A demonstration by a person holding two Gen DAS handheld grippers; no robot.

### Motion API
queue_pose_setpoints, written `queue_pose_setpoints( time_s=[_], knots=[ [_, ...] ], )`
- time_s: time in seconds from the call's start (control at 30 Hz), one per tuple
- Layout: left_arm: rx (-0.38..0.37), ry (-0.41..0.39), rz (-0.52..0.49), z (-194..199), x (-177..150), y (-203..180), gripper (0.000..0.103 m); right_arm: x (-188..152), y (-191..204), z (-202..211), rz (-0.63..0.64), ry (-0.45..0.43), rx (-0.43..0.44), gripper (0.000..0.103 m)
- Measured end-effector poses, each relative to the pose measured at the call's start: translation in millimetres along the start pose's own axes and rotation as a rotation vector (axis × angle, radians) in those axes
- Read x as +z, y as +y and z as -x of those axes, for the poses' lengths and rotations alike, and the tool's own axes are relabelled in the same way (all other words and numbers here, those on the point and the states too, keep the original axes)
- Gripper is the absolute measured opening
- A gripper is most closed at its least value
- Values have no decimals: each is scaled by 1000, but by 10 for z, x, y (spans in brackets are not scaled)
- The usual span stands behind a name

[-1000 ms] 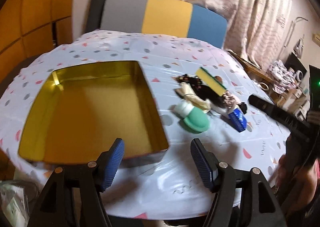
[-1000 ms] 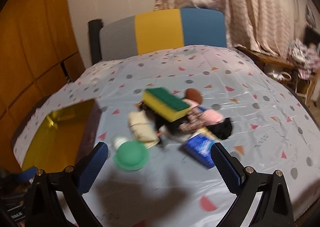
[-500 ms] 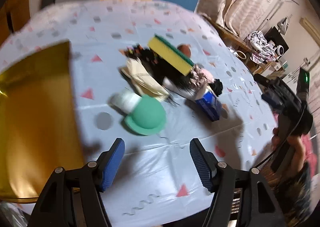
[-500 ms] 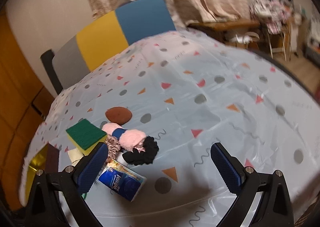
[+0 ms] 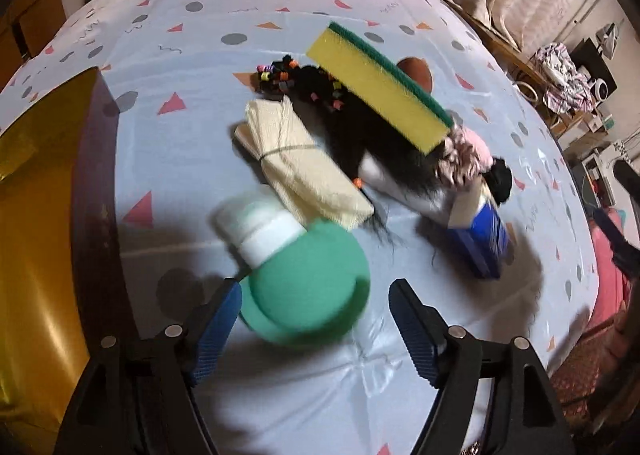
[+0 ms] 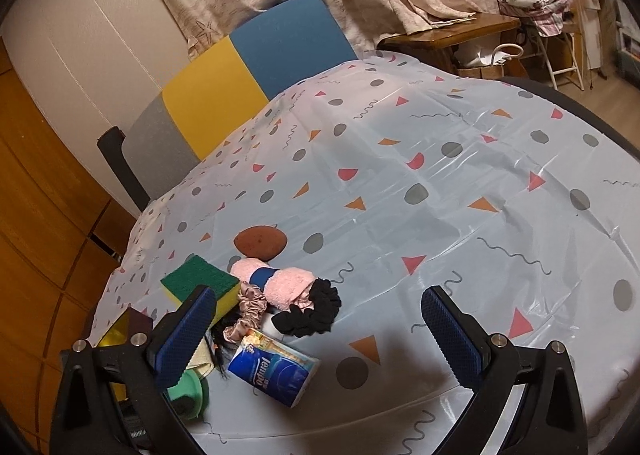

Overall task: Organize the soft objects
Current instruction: 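Reach the left gripper to the green-capped white bottle and grasp it, then drop the bottle in the tray with left gripper while right gripper grasps tissue pack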

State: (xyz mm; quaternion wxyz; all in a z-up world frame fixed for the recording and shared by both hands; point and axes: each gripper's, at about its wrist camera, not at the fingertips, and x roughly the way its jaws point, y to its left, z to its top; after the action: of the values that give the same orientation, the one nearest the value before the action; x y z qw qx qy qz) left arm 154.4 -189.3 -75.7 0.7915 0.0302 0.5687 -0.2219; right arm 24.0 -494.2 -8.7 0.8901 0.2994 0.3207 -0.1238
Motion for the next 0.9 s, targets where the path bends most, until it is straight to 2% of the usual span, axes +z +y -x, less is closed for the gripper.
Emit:
queue_pose_setpoints(
  time_s=[0.13, 0.17, 0.27, 0.37, 0.5, 0.7, 0.9],
  knots=[
    [42, -16, -28, -74, 70, -78, 74, -10, 15, -13, 11, 6, 0, 103],
    [60, -17, -37, -84, 67, -100, 68, -13, 17, -23, 13, 11, 1, 103],
    [104, -42, -96, -82, -2, -183, 69, -20, 6, -52, 9, 25, -1, 103],
    [119, -54, -134, -92, -46, -193, 68, -27, -1, -80, 4, 40, -4, 103],
    [127, -74, -185, -51, -119, -171, 60, -42, 12, -130, 19, 63, -13, 103],
    [67, -116, -174, 22, -186, -100, 52, -114, 48, -312, 41, 154, 8, 103],
    [-17, -170, -169, 161, -346, -131, 52, -258, 258, -534, 141, 269, 45, 103]
  ],
)
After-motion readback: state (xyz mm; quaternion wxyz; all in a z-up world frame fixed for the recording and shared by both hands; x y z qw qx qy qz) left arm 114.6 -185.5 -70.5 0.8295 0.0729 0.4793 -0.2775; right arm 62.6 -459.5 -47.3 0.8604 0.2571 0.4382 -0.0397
